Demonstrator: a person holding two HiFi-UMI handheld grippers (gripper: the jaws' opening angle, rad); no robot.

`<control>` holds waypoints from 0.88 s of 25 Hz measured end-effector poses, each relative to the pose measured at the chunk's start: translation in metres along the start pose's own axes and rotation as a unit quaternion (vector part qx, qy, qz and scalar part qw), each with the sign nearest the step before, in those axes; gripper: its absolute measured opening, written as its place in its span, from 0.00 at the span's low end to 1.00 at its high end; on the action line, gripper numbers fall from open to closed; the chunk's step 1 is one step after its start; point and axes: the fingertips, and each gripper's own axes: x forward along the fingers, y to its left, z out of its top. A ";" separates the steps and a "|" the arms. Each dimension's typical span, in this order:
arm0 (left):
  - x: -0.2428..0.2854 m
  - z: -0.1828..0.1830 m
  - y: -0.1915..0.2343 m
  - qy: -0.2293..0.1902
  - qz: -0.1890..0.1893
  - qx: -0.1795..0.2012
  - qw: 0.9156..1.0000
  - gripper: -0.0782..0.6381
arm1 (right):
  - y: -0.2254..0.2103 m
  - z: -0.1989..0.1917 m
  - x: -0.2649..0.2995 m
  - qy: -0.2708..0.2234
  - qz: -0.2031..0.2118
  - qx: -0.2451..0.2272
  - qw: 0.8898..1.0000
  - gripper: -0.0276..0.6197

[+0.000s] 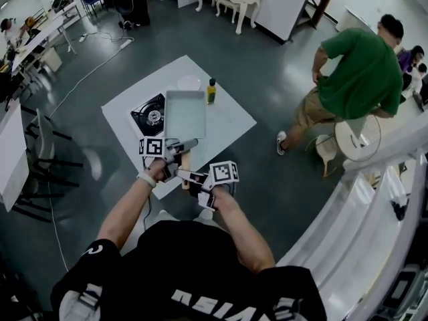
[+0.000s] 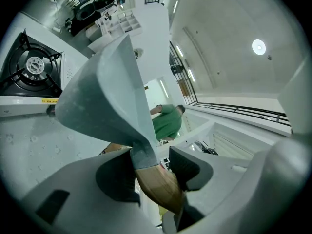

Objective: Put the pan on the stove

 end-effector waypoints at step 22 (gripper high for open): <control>-0.062 0.072 0.052 -0.042 -0.019 -0.031 0.998 0.36 | -0.012 0.037 0.095 0.048 -0.012 0.001 0.999 0.20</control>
